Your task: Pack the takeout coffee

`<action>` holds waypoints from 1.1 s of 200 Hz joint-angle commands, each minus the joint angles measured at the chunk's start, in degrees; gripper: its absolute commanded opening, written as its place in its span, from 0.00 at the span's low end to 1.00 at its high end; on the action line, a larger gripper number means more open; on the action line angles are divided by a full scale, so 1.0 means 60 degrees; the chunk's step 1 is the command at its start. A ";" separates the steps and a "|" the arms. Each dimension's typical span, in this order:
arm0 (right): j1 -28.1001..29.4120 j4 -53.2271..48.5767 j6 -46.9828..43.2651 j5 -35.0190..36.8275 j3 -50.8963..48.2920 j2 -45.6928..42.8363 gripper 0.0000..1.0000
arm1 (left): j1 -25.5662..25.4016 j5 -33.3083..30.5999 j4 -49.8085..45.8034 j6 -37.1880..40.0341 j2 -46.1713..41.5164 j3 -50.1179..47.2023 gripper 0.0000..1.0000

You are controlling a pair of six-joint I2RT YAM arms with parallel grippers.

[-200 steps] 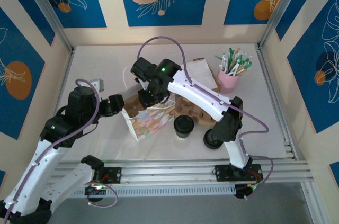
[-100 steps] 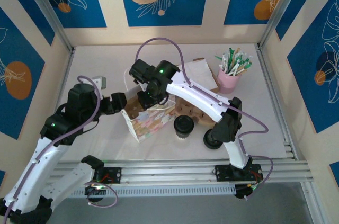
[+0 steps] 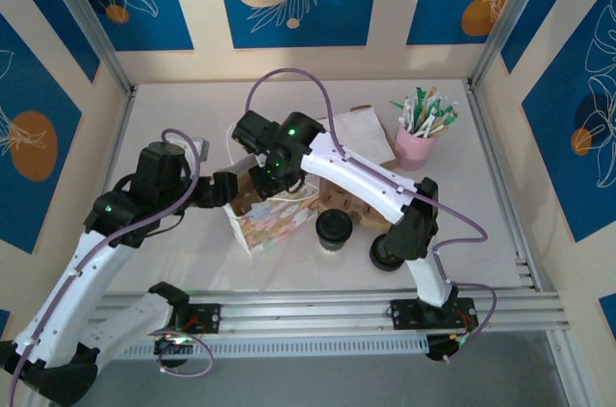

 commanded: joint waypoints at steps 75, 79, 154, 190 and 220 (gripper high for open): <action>0.0163 -0.1164 0.0574 0.0657 0.1330 0.0551 0.42 | 0.0070 -0.0177 -0.0013 -0.0107 -0.0282 -0.0061 0.80; 0.0161 -0.1166 0.0563 0.0625 0.1368 0.0573 0.42 | 0.0070 -0.0180 -0.0013 -0.0113 -0.0284 -0.0074 0.79; 0.0203 -0.1030 0.0519 0.0422 0.1461 0.0592 0.53 | 0.0070 -0.0268 -0.0086 -0.0124 -0.0302 -0.0103 0.80; 0.0191 -0.1057 0.0483 0.0388 0.1534 0.0592 0.54 | 0.0070 -0.0293 -0.0086 -0.0120 -0.0284 -0.0085 0.79; 0.0191 -0.1055 0.0444 0.0395 0.1635 0.0576 0.54 | 0.0070 -0.0337 -0.0128 -0.0107 -0.0254 -0.0061 0.79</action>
